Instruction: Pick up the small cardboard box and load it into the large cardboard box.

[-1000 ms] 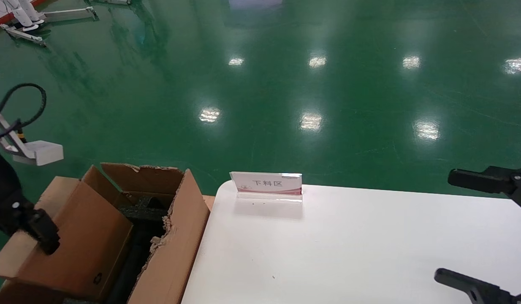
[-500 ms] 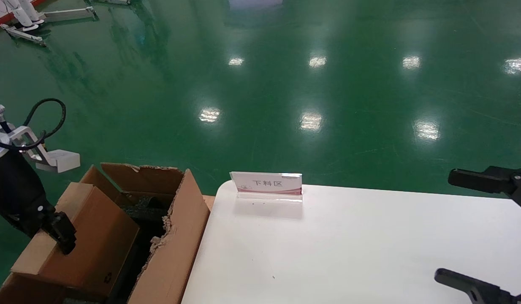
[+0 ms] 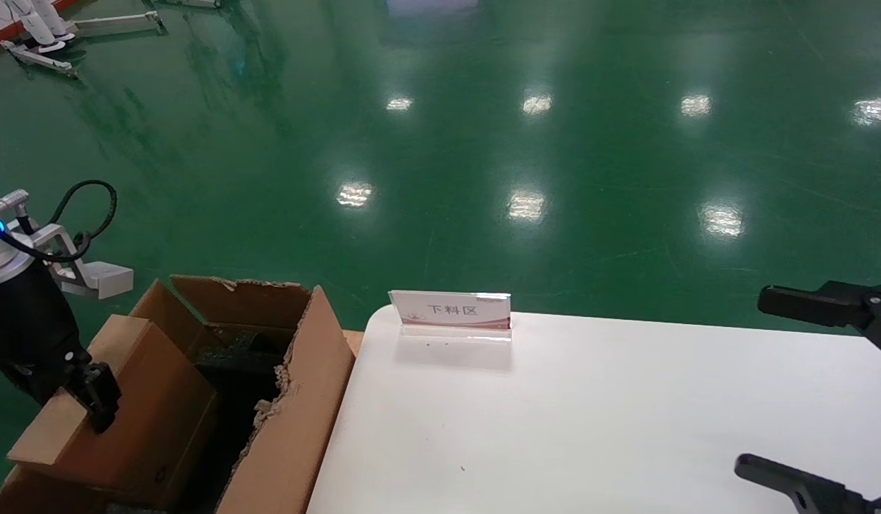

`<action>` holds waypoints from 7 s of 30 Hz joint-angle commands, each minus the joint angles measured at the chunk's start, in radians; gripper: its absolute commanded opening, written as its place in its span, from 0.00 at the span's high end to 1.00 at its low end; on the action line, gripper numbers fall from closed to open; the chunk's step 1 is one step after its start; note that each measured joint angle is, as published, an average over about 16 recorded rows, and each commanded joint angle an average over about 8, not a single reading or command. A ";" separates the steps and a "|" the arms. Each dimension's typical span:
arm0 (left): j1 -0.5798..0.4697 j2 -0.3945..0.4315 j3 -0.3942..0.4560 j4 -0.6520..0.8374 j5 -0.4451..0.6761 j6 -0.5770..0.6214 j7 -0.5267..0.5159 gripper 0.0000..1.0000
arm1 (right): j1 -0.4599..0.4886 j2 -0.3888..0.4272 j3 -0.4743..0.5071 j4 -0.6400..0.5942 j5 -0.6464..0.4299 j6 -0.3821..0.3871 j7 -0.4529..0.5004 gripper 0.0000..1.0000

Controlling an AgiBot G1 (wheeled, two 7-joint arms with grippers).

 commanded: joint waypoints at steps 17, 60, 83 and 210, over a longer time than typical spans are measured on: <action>0.109 0.056 -0.004 0.113 0.033 0.000 0.013 1.00 | 0.000 0.000 0.000 0.000 0.000 0.000 0.000 0.00; 0.357 0.073 -0.072 0.300 -0.006 -0.088 0.049 0.00 | 0.000 0.000 0.000 0.000 0.000 0.000 0.000 0.00; 0.373 0.073 -0.076 0.318 -0.009 -0.090 0.054 0.00 | 0.000 0.000 0.000 0.000 0.000 0.000 0.000 0.00; 0.679 -0.207 -1.516 -0.406 -0.207 0.027 0.922 0.00 | 0.000 0.000 0.000 0.000 0.000 0.000 0.000 0.00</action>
